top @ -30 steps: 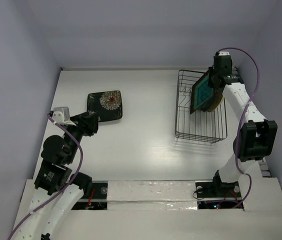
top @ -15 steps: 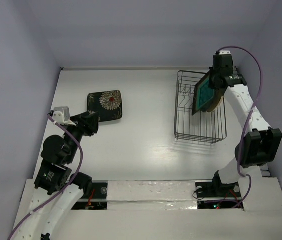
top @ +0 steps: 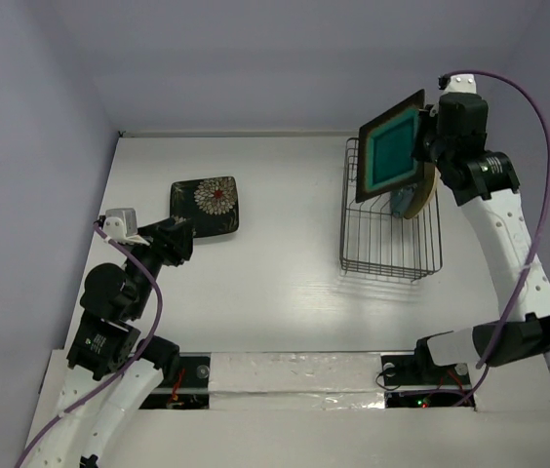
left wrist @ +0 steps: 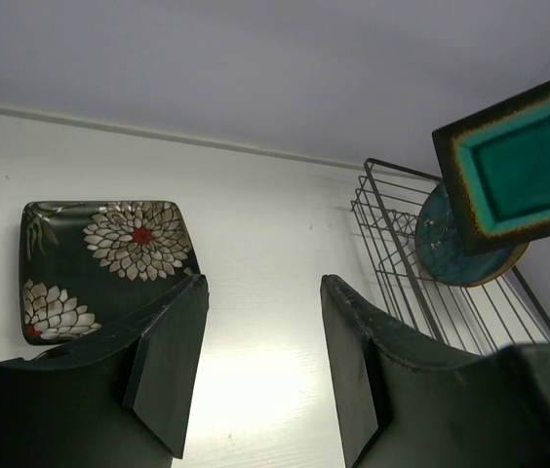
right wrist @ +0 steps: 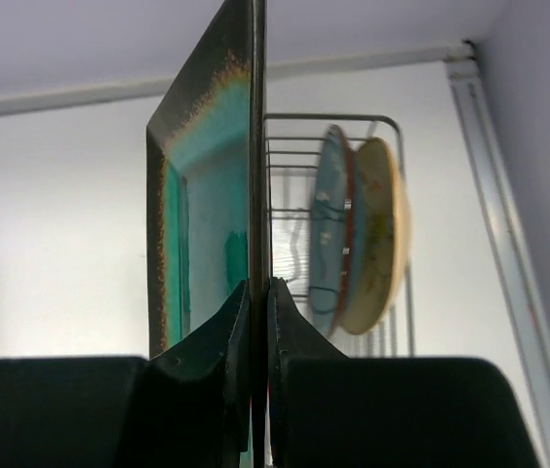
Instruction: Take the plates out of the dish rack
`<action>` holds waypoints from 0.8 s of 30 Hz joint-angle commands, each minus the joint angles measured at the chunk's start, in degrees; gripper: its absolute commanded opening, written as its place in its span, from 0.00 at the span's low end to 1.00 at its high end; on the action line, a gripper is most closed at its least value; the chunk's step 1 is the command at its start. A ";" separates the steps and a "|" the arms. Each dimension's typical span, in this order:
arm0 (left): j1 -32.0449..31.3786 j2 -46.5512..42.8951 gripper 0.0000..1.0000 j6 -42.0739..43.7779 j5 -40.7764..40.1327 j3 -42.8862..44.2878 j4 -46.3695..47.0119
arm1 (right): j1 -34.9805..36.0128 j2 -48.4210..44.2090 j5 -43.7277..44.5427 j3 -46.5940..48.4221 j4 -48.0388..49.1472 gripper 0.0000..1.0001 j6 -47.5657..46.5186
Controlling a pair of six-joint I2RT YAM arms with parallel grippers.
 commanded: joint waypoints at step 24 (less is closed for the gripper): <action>1.34 0.80 0.47 0.22 -1.29 0.03 2.67 | 29.67 38.98 -20.66 10.94 59.12 0.00 49.39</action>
